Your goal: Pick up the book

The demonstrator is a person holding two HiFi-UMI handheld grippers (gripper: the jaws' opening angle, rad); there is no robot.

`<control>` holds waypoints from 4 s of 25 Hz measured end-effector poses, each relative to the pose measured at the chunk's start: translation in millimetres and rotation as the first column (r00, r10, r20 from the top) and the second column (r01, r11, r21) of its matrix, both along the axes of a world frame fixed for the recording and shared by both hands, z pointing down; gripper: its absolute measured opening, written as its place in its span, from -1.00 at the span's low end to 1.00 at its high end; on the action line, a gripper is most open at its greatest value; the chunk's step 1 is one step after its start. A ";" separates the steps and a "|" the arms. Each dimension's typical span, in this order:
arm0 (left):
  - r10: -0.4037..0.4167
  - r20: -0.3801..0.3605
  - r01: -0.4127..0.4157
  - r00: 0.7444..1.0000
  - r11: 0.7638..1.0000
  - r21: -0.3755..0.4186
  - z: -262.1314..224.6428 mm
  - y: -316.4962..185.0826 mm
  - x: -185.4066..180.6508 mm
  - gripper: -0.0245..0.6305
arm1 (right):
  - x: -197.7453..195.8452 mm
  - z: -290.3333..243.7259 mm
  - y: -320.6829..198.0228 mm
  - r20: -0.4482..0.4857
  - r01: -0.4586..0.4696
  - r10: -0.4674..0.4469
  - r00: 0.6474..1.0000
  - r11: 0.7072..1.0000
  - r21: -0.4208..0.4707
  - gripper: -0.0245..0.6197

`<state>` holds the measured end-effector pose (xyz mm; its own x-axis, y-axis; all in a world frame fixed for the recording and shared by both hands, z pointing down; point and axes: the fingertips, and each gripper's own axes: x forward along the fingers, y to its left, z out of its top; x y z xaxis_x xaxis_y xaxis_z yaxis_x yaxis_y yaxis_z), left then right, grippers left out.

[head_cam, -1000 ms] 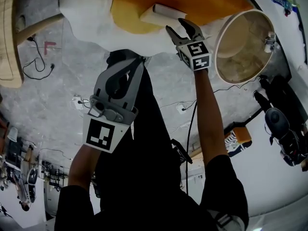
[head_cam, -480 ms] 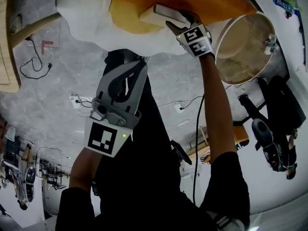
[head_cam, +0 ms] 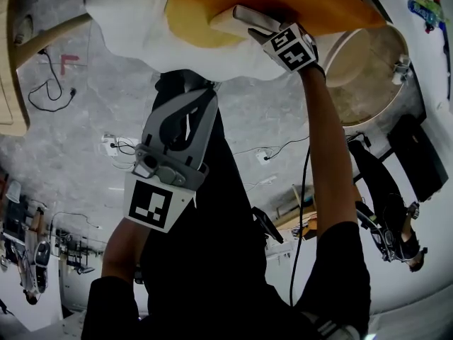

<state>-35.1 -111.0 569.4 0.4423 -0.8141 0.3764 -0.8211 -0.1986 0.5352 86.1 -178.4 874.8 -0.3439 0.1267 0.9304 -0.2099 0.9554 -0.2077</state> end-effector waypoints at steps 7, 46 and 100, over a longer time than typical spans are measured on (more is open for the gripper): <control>-0.016 -0.011 0.016 1.000 1.000 0.004 1.9 -1.4 -2.8 -0.90 | 3.5 17.6 4.1 -0.061 0.077 -0.081 0.995 0.995 -0.060 -0.11; -0.057 -0.029 0.057 0.998 0.998 -0.013 10.8 26.4 -20.5 -0.90 | 21.2 23.0 35.6 -0.133 0.073 -0.068 0.989 0.997 0.037 -0.18; 0.037 0.165 -0.069 0.986 0.978 0.199 -202.6 48.4 29.6 -0.90 | 60.1 -244.3 118.0 0.188 -0.757 0.740 0.646 0.653 0.027 -0.19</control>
